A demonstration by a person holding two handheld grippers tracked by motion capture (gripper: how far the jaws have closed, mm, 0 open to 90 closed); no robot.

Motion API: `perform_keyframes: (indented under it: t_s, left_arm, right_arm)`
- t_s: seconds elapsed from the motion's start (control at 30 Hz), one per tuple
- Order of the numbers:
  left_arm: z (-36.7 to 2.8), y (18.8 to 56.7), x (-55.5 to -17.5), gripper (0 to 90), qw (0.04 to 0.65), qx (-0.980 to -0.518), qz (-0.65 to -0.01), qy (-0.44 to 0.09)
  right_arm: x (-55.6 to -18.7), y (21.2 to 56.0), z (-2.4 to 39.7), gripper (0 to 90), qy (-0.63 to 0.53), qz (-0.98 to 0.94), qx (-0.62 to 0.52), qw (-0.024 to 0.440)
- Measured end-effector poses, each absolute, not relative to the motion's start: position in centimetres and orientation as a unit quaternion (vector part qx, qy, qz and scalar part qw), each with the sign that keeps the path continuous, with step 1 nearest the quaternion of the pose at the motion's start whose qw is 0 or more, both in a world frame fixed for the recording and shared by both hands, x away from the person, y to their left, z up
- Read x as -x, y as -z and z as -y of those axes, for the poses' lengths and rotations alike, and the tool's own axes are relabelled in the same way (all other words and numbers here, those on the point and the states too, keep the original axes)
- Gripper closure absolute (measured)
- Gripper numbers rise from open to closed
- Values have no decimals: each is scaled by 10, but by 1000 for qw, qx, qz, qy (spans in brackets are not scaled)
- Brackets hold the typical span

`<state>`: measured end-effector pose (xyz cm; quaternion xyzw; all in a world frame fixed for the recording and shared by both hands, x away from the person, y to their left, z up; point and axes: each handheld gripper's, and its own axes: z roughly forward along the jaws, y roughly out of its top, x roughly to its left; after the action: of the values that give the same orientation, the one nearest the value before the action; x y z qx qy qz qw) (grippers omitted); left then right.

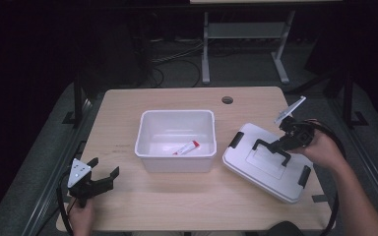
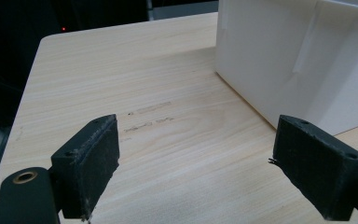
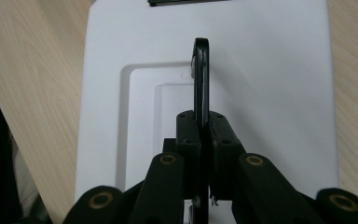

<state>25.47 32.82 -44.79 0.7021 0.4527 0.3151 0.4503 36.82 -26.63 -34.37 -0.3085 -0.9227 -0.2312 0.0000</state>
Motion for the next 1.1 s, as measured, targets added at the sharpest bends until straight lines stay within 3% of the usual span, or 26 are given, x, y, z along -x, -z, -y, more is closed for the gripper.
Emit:
perform_keyframes:
  t_s: [1.1]
  left_arm:
    - [-327,449,-256,137,450,-705,-450,-314]
  right_arm:
    - [-356,262,257,845,243,931,270,-22]
